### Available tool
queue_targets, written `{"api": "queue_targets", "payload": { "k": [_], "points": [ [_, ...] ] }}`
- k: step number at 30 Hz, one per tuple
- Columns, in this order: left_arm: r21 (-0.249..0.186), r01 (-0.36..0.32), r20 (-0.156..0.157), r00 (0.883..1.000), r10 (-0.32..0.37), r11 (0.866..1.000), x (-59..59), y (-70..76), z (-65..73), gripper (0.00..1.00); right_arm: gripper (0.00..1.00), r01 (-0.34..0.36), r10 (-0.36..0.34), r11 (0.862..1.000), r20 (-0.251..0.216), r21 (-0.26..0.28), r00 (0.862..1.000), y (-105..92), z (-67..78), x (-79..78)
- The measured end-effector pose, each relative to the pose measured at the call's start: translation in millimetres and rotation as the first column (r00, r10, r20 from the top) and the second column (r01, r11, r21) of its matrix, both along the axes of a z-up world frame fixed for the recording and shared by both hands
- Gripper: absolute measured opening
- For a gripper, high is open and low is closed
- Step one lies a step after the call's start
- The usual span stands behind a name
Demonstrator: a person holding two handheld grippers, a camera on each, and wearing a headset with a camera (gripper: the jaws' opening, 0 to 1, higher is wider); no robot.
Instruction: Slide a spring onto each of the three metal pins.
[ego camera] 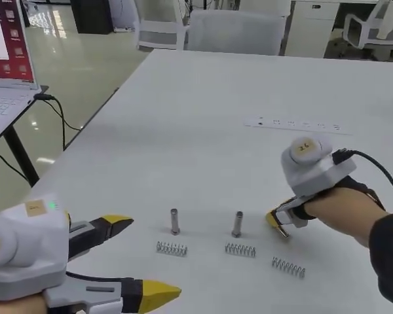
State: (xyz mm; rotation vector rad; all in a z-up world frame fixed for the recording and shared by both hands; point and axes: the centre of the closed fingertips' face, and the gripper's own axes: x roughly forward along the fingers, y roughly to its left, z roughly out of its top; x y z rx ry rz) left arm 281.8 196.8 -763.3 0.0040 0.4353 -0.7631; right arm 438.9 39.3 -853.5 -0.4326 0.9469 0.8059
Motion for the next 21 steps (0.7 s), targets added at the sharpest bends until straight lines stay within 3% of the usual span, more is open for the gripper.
{"api": "queue_targets", "payload": {
  "k": [10,21],
  "points": [
    [-0.003,0.002,-0.003,1.0,-0.002,1.0,-0.8,-2.0,-0.1,0.83,0.08,0.024,-0.026,0.998,-0.021,-0.06,0.999,0.0,-10.1,-0.7],
    [-0.004,0.004,-0.001,1.0,-0.004,1.0,-1.5,-3.6,1.2,0.82,0.05,0.016,-0.016,0.995,0.001,-0.095,1.0,-1.9,-7.1,-4.4]
  ]
}}
